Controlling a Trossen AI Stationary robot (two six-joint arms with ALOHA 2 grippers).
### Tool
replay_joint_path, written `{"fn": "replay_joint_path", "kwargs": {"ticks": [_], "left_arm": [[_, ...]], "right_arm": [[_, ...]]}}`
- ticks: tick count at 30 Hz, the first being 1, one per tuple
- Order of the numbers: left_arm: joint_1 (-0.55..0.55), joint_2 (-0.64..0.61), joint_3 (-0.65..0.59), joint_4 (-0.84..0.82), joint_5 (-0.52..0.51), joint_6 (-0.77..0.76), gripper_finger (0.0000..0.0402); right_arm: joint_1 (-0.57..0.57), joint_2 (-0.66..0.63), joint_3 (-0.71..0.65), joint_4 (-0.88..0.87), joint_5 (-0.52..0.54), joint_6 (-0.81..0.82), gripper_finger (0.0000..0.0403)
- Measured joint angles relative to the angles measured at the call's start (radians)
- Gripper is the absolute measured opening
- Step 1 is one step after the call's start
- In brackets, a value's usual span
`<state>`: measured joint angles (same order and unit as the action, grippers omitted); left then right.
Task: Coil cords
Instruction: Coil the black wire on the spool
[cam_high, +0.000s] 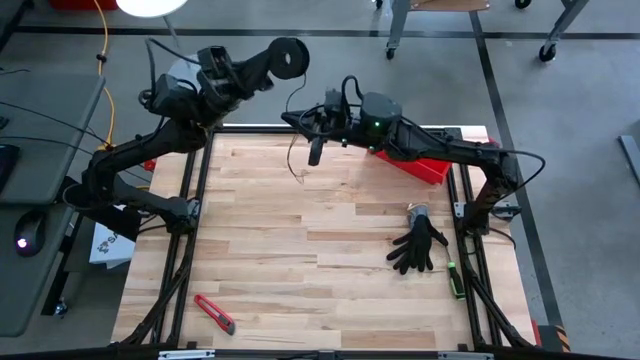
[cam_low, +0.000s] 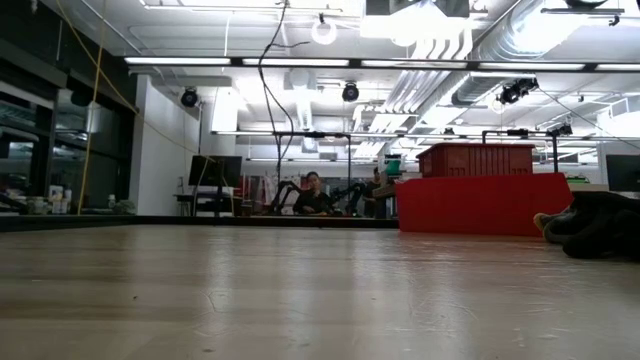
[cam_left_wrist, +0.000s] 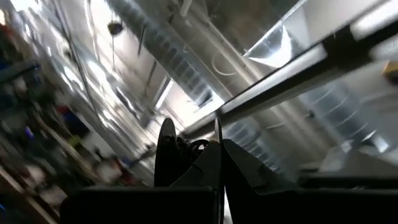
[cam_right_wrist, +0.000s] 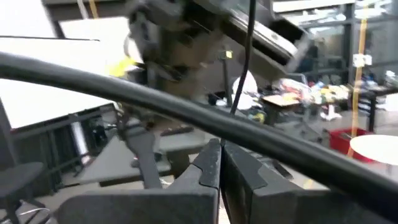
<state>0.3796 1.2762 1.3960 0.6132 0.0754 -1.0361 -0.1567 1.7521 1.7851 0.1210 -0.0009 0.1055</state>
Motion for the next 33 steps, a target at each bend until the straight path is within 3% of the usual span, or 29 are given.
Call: {"fn": "replay_joint_path", "kwargs": {"ticks": [3, 10, 16, 25, 33], "left_arm": [[0.0, 0.002, 0.0, -0.021, 0.011, -0.136, 0.0001], [0.0, 0.009, 0.0, -0.064, -0.02, -0.264, 0.0001], [-0.008, 0.013, 0.001, -0.183, 0.036, -0.366, 0.0001], [-0.017, 0.013, 0.001, -0.239, -0.032, -0.299, 0.0001], [0.004, 0.013, 0.0, -0.248, -0.032, -0.202, 0.0001]], "right_arm": [[0.016, 0.008, 0.0, 0.038, -0.008, -0.016, 0.0], [0.043, 0.01, 0.0, 0.047, 0.0, -0.064, 0.0], [0.04, 0.01, 0.006, 0.07, 0.005, -0.086, 0.0], [0.042, 0.01, 0.022, 0.043, -0.015, -0.106, 0.0], [0.072, 0.008, 0.022, 0.039, -0.007, -0.132, 0.0]]}}
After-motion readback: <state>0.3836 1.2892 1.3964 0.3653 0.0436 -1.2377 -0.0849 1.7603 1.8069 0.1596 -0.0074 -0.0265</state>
